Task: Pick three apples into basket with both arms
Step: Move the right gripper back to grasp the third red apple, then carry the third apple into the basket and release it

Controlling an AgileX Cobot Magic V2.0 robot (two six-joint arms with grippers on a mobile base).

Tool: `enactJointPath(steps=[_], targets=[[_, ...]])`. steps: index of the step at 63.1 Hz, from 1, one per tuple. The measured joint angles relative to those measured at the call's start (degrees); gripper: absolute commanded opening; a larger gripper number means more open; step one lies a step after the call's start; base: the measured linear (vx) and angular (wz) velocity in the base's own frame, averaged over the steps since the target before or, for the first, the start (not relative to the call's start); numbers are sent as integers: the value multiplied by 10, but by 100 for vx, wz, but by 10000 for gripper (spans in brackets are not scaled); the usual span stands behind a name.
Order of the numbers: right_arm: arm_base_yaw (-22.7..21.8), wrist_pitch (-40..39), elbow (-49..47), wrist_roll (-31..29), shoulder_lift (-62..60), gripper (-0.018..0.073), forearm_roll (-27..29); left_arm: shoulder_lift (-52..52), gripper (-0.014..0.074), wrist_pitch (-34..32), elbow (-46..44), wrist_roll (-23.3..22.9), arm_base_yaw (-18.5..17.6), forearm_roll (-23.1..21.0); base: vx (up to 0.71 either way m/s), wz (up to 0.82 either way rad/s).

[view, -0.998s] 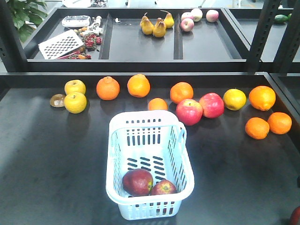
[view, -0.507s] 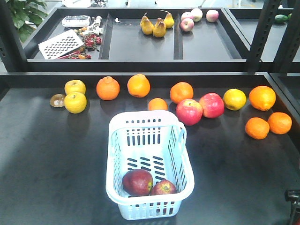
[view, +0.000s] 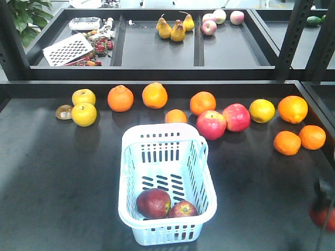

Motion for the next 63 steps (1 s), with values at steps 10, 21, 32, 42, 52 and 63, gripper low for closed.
enactJointPath(steps=[10, 21, 32, 42, 52, 63], targets=[[1, 58, -5, -134, -127, -4, 169, 0, -6, 0, 0, 0, 0, 0, 0, 0], [78, 96, -5, -202, -246, -4, 285, 0, -6, 0, 0, 0, 0, 0, 0, 0], [265, 51, -5, -183, -279, -3, 323, 0, -6, -1, 0, 0, 0, 0, 0, 0], [409, -56, -4, -145, -233, 18, 305, 0, -6, -1, 0, 0, 0, 0, 0, 0], [490, -166, -5, -142, -148, 157, 301, 0, -6, -1, 0, 0, 0, 0, 0, 0], [504, -199, -29, -141, -66, 480, 323, 0, -6, -1, 0, 0, 0, 0, 0, 0]])
